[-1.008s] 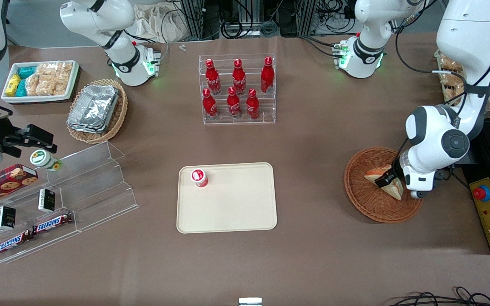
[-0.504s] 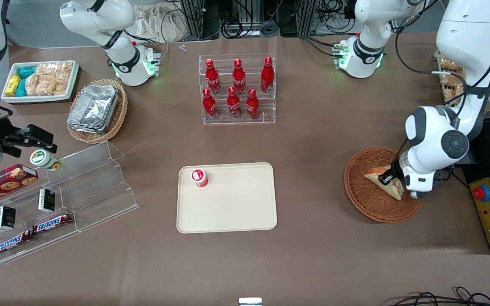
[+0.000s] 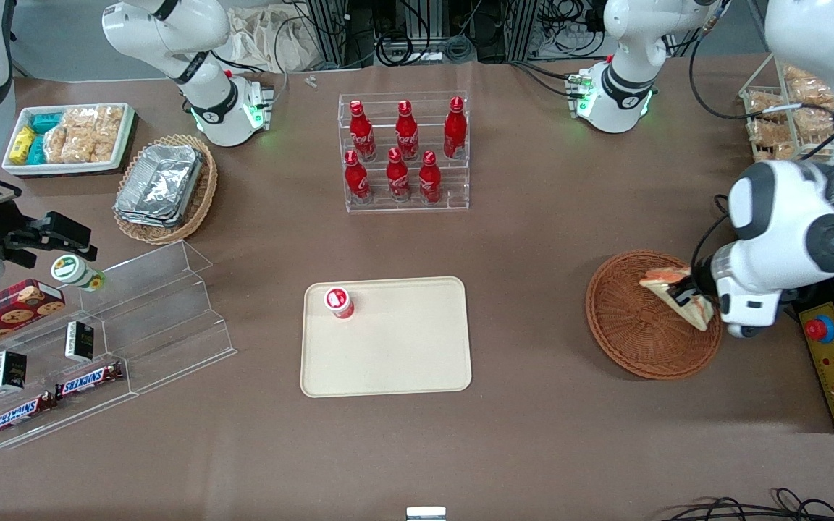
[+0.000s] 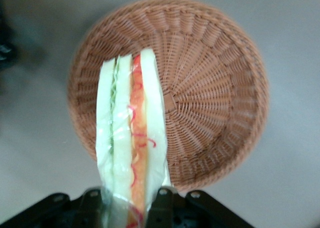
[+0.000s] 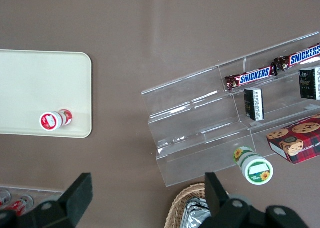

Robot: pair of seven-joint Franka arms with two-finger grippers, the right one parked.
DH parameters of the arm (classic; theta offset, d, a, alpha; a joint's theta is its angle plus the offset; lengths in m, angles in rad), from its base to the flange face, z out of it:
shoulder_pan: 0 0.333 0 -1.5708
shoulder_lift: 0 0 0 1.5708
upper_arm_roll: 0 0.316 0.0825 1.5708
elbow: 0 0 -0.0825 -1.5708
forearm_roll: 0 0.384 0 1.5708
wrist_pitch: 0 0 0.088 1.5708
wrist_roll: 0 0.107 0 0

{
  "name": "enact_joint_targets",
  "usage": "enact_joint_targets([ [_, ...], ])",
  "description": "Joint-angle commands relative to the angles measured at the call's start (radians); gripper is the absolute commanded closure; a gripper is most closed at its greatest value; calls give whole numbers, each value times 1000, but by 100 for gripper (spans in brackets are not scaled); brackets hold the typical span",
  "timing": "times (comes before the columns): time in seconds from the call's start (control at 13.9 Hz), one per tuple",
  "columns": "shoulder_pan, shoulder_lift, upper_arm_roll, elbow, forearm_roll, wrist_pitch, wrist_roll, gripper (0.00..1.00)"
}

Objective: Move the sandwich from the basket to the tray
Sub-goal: 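Lift the sandwich and carry it toward the cream tray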

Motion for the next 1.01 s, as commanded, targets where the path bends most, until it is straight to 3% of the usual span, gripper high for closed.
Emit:
enact_joint_targets([
  [0.0, -4, 24, -37, 243, 3, -238, 77, 100],
  [0.22, -4, 24, -144, 351, 14, -312, 109, 100],
  [0.5, -31, 65, -336, 368, 14, -323, 106, 100],
  [0.72, -195, 170, -346, 397, 24, -286, 100, 100],
  [0.94, -335, 289, -344, 413, 113, -144, 76, 100],
])
